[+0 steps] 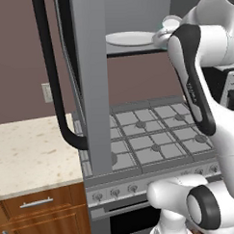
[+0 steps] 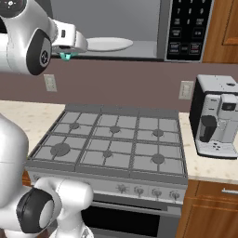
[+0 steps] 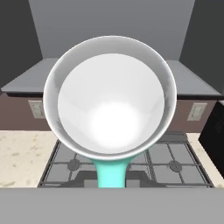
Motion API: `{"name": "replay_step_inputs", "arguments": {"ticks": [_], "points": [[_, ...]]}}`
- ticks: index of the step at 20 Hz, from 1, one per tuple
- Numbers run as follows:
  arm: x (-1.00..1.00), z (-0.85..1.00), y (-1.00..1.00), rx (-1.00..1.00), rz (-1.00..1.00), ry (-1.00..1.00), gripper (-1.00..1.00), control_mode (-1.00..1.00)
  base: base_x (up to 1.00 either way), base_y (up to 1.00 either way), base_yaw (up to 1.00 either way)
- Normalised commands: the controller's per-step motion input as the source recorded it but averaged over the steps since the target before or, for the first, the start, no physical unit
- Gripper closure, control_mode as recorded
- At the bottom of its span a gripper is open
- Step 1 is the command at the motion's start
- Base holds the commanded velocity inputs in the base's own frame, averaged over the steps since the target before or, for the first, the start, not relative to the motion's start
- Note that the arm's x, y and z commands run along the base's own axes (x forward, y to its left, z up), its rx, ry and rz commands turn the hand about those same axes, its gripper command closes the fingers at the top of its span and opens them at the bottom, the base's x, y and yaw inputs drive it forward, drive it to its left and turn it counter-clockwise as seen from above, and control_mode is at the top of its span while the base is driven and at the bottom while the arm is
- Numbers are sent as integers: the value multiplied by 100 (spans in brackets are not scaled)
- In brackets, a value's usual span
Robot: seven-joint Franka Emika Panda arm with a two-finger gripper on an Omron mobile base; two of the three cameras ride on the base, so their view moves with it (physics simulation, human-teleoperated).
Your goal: Pick the mug from the counter and place it inside the microwave. Then close the microwave.
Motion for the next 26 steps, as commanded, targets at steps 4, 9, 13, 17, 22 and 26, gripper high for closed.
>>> {"name": "replay_step_inputs", "arguments": {"ticks": [4, 9, 13, 17, 22, 26], "points": [[34, 0, 7, 0, 0, 1, 100, -100, 0, 0, 0], [38, -1, 6, 0, 0, 3, 100, -100, 0, 0, 0], [39, -2, 4, 0, 0, 3, 100, -100, 0, 0, 0], [32, 0, 1, 0, 0, 2, 100, -100, 0, 0, 0], [24, -3, 1, 0, 0, 1, 100, -100, 0, 0, 0], [23, -1, 2, 0, 0, 4, 100, -100, 0, 0, 0]]}}
